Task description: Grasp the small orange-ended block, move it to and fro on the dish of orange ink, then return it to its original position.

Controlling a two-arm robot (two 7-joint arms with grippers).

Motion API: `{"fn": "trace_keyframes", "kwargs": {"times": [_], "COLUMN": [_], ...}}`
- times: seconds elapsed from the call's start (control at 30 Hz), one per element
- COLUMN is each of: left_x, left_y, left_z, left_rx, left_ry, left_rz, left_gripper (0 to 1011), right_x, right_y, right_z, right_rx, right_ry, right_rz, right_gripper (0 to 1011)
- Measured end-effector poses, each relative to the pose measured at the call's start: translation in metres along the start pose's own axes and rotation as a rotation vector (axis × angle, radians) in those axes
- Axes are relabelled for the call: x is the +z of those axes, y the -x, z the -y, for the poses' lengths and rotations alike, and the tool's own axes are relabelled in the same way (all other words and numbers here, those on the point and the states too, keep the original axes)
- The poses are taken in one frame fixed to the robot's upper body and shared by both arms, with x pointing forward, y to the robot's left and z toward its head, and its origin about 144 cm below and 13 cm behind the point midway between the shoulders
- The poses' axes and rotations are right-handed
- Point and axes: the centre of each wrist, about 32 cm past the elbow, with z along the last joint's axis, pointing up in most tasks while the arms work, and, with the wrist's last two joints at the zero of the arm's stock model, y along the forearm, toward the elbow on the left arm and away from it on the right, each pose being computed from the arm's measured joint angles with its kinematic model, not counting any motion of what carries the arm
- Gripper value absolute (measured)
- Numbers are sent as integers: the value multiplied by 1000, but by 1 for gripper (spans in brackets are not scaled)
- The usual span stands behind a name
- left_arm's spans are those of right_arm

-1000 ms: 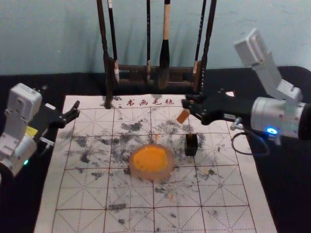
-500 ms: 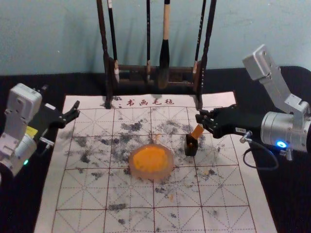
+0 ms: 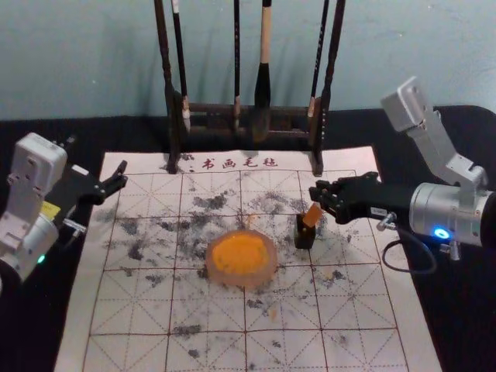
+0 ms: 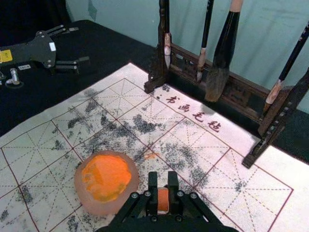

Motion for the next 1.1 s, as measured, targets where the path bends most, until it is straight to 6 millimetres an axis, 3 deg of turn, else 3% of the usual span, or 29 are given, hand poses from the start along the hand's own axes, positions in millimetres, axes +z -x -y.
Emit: {"fn": "trace_keyframes", "kwargs": {"times": [1.1], "left_x": [0], "left_y": [0], "left_z": [0], "left_rx": [0], "left_ry": [0], "left_rz": [0], "left_gripper": [1001], "right_x": [-8], "right_y": [-2], "right_z": [-5], "right_rx": [-2], "right_ry": [19], "right_rz": [-31], "right_gripper": [123]}}
